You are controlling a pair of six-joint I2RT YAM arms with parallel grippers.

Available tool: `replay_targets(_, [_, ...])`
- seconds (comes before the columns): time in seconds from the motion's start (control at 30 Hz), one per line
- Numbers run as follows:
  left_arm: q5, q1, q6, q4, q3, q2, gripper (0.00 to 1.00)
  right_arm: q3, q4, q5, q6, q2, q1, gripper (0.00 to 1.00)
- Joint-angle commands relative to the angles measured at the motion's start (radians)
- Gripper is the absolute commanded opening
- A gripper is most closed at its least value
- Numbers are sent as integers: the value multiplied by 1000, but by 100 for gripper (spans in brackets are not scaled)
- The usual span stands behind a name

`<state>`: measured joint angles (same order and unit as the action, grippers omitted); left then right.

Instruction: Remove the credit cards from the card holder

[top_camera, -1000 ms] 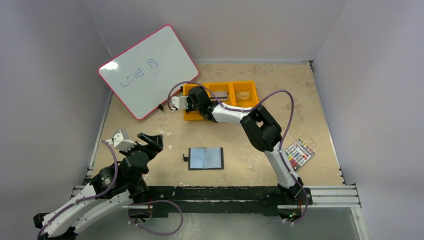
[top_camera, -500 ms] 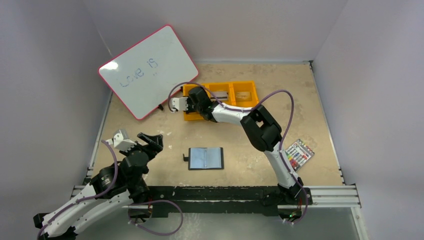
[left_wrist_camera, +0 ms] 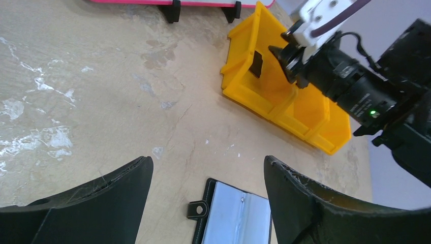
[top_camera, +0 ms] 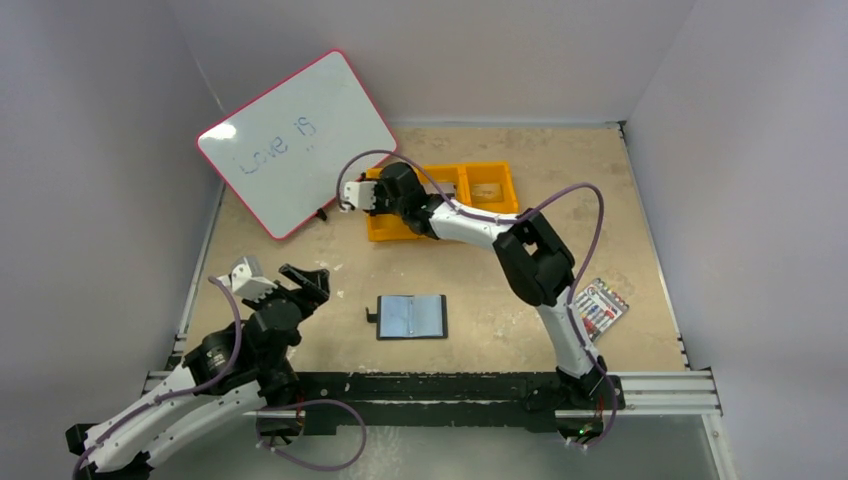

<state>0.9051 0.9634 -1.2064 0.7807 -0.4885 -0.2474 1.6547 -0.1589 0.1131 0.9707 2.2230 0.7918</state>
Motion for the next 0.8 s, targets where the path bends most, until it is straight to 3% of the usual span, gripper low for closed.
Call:
replay_targets(0.0, [-28, 0, 52, -65, -33, -26, 80, -16, -109, 12, -140, -186, -1, 37])
replay_targets(0.07, [-54, 1, 68, -87, -39, -45, 80, -83, -173, 56, -274, -268, -1, 38])
replay_targets(0.17, [-104, 0, 106, -149, -42, -83, 80, -220, -226, 136, -606, -412, -2, 41])
replay_targets(0.27, [-175, -1, 143, -228, -33, -147, 80, -362, -141, 214, -965, -563, -4, 44])
replay_targets(0.37, [-237, 0, 163, -297, -20, -223, 80, -510, -15, 130, -1287, -684, -9, 45])
replay_targets(0.47, [-283, 1, 170, -362, 2, -311, 79, -693, -37, -68, -1555, -769, -8, 42])
replay_targets(0.63, [-385, 1, 167, -479, 38, -461, 78, -1012, -310, -282, -1833, -844, 14, 40])
replay_targets(0.77, [-437, 1, 146, -536, 58, -581, 77, -1088, -396, -334, -1879, -829, 72, 39])
